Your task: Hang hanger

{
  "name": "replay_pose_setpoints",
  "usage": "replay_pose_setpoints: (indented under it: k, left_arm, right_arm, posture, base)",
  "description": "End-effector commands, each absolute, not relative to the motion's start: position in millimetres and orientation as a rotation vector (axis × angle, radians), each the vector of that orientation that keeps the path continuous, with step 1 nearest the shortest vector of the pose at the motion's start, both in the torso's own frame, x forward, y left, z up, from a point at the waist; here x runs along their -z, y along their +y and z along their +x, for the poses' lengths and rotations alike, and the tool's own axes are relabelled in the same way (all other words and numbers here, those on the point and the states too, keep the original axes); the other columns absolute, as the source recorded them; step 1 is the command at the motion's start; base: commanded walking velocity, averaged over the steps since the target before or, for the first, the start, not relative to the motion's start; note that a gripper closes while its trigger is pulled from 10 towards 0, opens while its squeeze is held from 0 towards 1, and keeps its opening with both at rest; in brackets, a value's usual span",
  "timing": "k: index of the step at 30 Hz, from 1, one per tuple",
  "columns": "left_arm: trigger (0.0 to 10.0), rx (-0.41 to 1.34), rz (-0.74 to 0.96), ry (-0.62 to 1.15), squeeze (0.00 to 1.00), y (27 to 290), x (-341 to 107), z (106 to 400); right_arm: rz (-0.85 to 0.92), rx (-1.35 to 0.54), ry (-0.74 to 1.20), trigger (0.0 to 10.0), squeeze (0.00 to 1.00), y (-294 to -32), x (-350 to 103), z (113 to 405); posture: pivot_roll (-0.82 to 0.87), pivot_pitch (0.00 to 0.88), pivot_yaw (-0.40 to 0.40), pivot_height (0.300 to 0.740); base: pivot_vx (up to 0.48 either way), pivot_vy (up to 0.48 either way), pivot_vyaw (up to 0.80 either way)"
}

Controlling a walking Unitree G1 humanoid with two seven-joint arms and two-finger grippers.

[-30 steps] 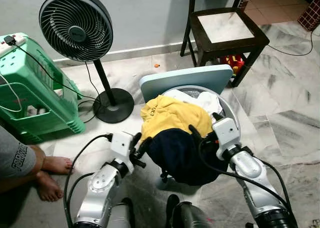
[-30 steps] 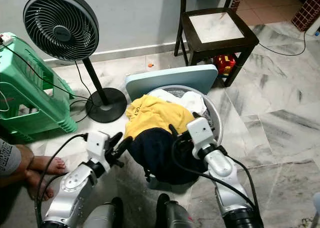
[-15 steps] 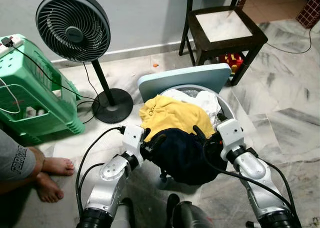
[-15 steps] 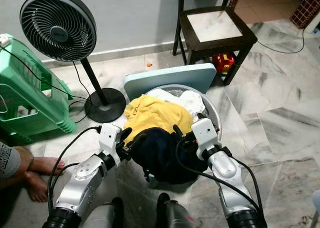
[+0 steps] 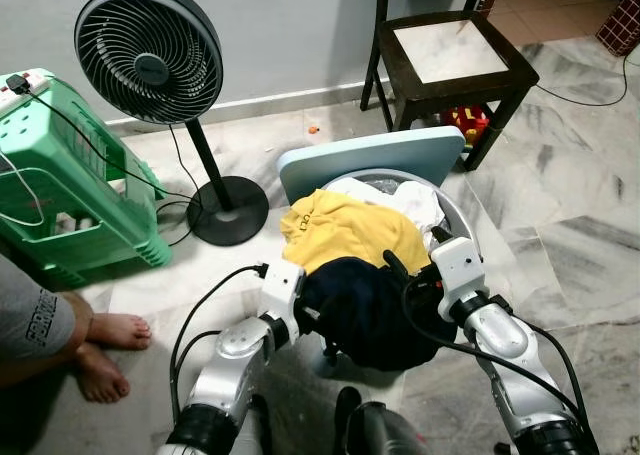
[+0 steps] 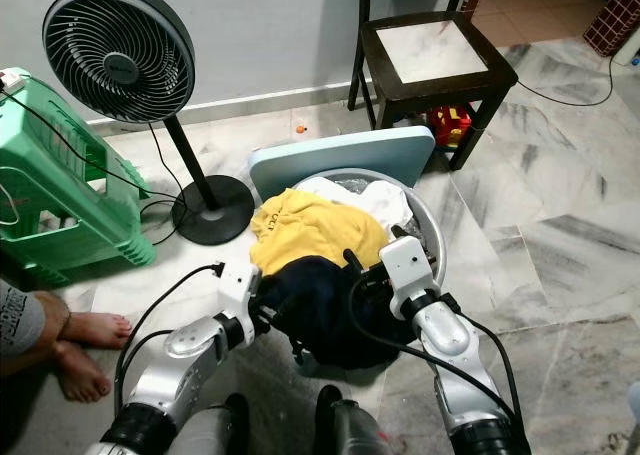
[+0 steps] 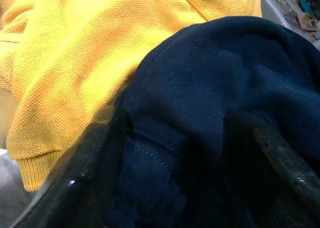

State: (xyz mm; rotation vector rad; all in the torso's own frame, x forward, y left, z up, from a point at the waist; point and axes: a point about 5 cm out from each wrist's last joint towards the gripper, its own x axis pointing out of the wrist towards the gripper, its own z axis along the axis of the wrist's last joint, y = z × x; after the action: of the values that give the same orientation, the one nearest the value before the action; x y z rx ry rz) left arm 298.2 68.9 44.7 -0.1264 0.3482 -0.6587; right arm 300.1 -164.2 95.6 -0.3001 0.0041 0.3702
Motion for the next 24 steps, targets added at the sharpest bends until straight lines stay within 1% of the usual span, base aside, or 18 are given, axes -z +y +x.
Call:
replay_pose_setpoints:
  k: [1,9,17,24]
  left_arm:
    - [0.0,0.654,-0.131,0.417,0.0,68,-30,291]
    - [0.0,0.629,-0.144,0.414,0.0,74,-31,296]
    - [0.0,0.686,-0.153,0.363,0.0,60,-41,296]
    - [0.0,0.706,-0.162,0.361,0.0,60,-40,295]
  right_arm:
    - [-0.299,-0.366,0.011,10.0,0.0,-165,-93,297]
    - [-0.301,-0.358,0.013,10.0,0.0,-166,-92,295]
    - [-0.302,-0.359,0.01,10.0,0.0,-166,-93,297]
    - [-0.305,-0.36,0.008,10.0,0.0,-166,-93,297]
  posture:
    - [0.01,0.31,-0.001,0.74]
    - [0.01,0.309,0.003,0.74]
    - [0.01,0.313,-0.004,0.74]
    - [0.01,0.308,-0.005,0.74]
  base:
    - [0.0,0.0,0.0]
    - [0.0,0.0,0.0]
    - [0.0,0.0,0.0]
    - [0.0,0.0,0.0]
